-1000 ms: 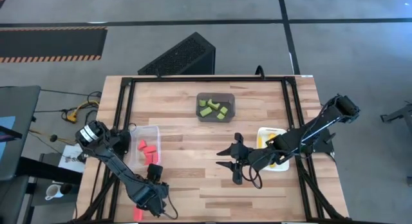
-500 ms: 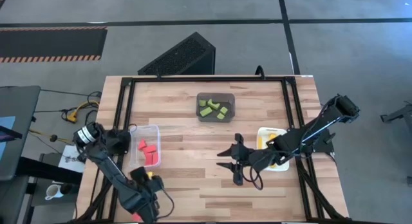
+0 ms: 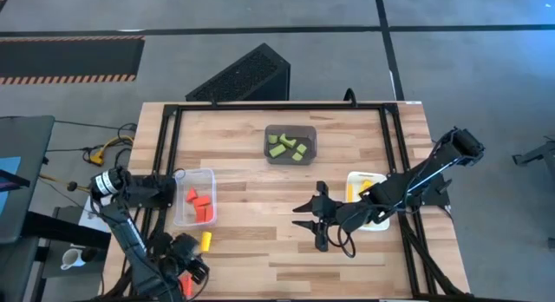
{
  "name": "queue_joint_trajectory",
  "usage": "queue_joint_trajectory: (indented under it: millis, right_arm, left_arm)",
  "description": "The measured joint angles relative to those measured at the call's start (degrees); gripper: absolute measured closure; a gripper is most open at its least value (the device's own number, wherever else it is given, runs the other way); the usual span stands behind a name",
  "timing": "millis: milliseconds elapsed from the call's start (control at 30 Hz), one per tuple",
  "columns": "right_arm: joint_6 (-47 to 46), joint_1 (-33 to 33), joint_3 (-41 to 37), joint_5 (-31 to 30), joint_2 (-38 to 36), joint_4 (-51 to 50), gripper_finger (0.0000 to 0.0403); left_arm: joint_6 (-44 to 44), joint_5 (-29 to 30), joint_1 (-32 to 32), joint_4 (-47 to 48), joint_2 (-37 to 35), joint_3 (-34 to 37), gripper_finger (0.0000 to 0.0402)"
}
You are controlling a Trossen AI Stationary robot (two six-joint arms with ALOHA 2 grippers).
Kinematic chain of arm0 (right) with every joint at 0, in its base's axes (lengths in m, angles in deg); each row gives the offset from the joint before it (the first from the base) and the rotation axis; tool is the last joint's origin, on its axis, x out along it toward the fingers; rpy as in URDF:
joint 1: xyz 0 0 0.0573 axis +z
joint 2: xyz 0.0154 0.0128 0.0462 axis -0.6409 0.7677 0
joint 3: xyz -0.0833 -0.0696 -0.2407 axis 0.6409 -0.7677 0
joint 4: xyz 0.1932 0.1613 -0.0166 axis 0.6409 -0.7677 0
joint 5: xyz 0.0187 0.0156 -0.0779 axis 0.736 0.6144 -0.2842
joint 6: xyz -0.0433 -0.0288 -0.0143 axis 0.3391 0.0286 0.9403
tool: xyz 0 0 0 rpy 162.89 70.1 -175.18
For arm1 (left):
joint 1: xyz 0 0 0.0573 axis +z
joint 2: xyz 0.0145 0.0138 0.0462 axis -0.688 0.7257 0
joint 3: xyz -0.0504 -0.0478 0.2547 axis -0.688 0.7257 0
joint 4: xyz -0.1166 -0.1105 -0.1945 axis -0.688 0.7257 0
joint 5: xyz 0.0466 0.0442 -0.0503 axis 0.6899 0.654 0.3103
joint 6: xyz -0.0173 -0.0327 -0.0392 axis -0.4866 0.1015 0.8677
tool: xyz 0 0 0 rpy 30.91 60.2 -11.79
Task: Sort & place blocks by color
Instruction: Put the yellow block into the white bin
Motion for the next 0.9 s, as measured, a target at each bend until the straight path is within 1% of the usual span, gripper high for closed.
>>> queue_joint_trajectory:
  millis: [100, 233, 300, 400, 533, 667, 900]
  right_arm:
    - [-0.5, 0.3, 0.0, 0.0, 0.0, 0.3, 0.0228]
    - [-2.0, 0.7, 0.0, 0.0, 0.0, 0.5, 0.0228]
    - [-2.6, 0.9, 0.0, 0.0, 0.0, 0.7, 0.0228]
    - [-3.0, 1.5, 0.0, 0.0, 0.0, 0.9, 0.0228]
    - [-3.1, 2.4, 0.0, 0.0, 0.0, 1.0, 0.0228]
    - [-3.1, 3.6, 0.0, 0.0, 0.0, 1.4, 0.0228]
    - [-3.0, 6.1, 0.0, 0.0, 0.0, 1.6, 0.0228]
  left_arm:
    - [1.4, 1.0, 0.7, 0.6, 0.2, 0.0, 0.0191]
    - [0.9, 5.3, 4.2, 0.4, 0.2, 0.0, 0.0191]
    - [1.3, 5.7, 6.4, 0.6, 0.2, 0.0, 0.0191]
    - [0.6, 3.9, 9.1, 0.3, 0.7, 0.0, 0.0191]
    - [-0.2, 3.9, 10.2, -1.3, 0.7, 0.0, 0.0191]
    - [3.9, 3.2, 10.0, -1.7, 1.3, 0.0, 0.0191]
    - [5.9, -3.6, 8.8, -7.2, 6.5, 0.0, 0.0191]
